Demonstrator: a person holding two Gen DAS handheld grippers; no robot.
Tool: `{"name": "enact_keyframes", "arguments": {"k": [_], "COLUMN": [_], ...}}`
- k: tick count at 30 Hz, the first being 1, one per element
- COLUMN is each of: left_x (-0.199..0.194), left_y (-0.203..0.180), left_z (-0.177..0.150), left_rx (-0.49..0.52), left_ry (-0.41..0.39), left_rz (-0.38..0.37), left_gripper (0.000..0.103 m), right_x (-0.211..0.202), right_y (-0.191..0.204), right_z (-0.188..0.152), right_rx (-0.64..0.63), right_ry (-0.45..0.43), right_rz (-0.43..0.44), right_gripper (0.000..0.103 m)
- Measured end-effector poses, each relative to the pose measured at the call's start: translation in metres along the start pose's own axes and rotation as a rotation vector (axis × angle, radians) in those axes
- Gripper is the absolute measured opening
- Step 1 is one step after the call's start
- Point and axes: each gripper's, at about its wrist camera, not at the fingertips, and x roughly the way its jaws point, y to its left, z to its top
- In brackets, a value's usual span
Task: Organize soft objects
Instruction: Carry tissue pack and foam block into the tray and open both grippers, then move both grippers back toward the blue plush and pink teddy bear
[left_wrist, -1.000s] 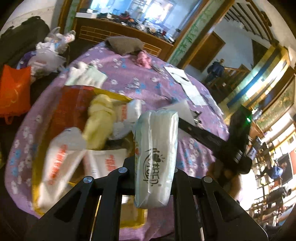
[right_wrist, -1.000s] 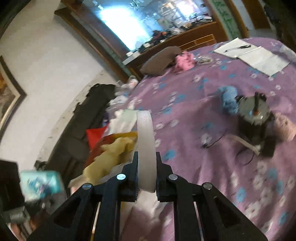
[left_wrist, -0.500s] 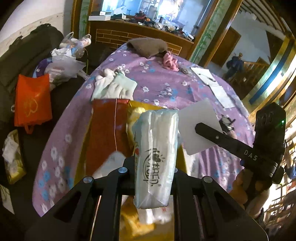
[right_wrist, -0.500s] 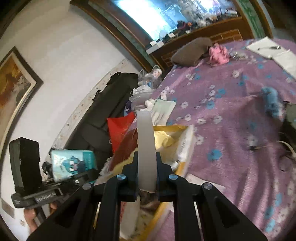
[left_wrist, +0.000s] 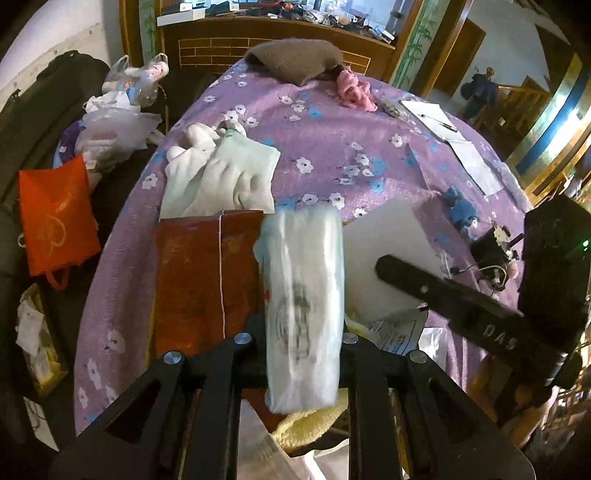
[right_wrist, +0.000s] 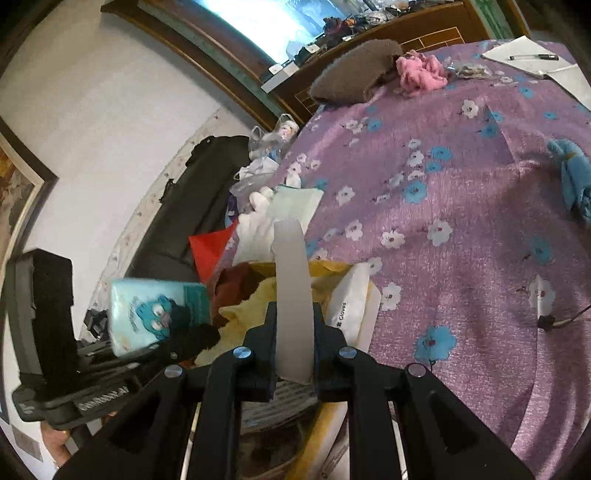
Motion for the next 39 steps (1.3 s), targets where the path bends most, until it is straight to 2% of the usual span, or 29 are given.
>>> {"name": "enact_keyframes", "arguments": {"k": [1, 2, 3, 4, 6, 7, 9, 11, 13, 19, 24, 32, 35, 39], "left_x": [0.0, 0.0, 0.0, 0.0, -0.002, -0.004, -0.005, -0.009, -0.015, -0.04, -0.049, -0.055, -0.056, -0.063], "left_y": [0.001, 0.003, 0.003, 0.003, 0.002, 0.001, 0.001, 0.001, 0.003, 0.003, -0.005, -0.005, -0.003, -0.002], "left_z": [0.0, 0.0, 0.0, -0.001, -0.002, -0.003, -0.004, -0.009, -0.015, -0.039, -0.05, -0.065, -0.067, -0.07], "left_rx": [-0.005, -0.017, -0.021, -0.021, -0.017, -0.008, 0.003, 0.006, -0.001, -0.043, -0.026, -0.094, -0.115, -0.153], "left_ry": [0.0, 0.0, 0.001, 0.002, -0.011, -0.013, -0.006, -0.006, -0.005, -0.046, -0.049, -0.062, -0.064, -0.087], "left_rz": [0.0, 0.001, 0.001, 0.001, 0.005, 0.024, 0.064, 0.073, 0.066, 0.013, 0.048, 0.022, 0.014, -0.014], "left_gripper": [0.015, 0.021, 0.032, 0.036, 0.039, 0.04, 0.053, 0.054, 0.054, 0.054, 0.054, 0.056, 0.064, 0.065], "right_x": [0.001, 0.002, 0.001, 0.0, -0.003, -0.003, -0.005, -0.007, -0.009, -0.027, -0.049, -0.072, -0.075, -0.078], "right_y": [0.0, 0.001, 0.003, 0.005, 0.007, 0.008, 0.011, 0.016, 0.021, 0.027, 0.036, 0.04, 0.038, 0.034], "right_z": [-0.001, -0.001, -0.002, -0.003, -0.003, -0.003, -0.003, -0.004, -0.005, -0.012, -0.025, -0.034, -0.035, -0.037], "right_rx": [0.003, 0.004, -0.004, -0.016, -0.032, -0.04, -0.062, -0.091, -0.123, -0.135, -0.166, -0.213, -0.205, -0.187], "right_ry": [0.006, 0.01, 0.011, 0.007, 0.005, 0.007, 0.016, 0.029, 0.047, 0.128, 0.171, 0.132, 0.12, 0.111], "right_rz": [0.008, 0.014, 0.011, 0.001, -0.026, -0.033, -0.024, -0.006, 0.004, 0.037, 0.024, 0.041, 0.052, 0.072], "right_gripper": [0.014, 0.015, 0.015, 0.015, 0.015, 0.019, 0.029, 0.049, 0.057, 0.058, 0.058, 0.058, 0.058, 0.058]}}
